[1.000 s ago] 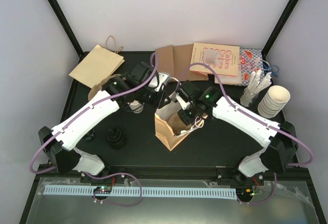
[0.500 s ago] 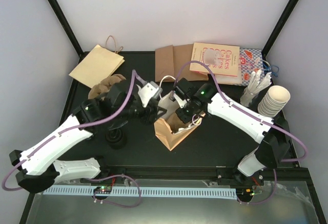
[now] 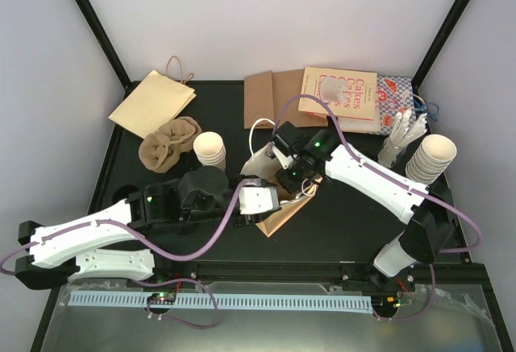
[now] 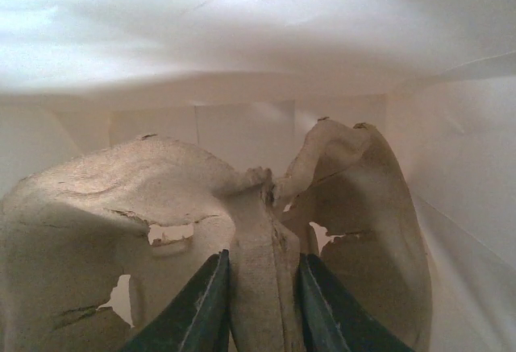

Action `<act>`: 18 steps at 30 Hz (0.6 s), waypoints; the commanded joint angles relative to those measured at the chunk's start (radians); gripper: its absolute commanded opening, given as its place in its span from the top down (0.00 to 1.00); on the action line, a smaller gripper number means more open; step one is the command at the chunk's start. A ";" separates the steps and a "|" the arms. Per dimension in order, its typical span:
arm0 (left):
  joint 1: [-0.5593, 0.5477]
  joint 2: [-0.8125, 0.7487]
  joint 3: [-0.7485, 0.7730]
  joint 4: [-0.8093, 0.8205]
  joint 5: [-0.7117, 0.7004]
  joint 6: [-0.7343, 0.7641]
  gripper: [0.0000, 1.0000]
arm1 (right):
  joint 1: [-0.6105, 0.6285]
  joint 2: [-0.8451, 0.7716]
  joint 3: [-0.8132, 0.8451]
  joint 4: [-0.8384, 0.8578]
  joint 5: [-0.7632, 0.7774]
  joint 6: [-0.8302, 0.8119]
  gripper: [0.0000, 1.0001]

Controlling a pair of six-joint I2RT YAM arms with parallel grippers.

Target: Pack the takeout coffee

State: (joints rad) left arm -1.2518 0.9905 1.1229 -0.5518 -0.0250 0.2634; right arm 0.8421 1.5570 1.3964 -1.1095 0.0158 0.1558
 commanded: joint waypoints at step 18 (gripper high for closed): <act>-0.032 0.235 0.118 0.014 -0.207 0.649 0.64 | 0.005 0.007 0.024 -0.024 -0.002 -0.010 0.76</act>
State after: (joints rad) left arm -1.2743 1.2133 1.2488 -0.5526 -0.1833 0.7887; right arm 0.8421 1.5570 1.3968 -1.1114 0.0151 0.1551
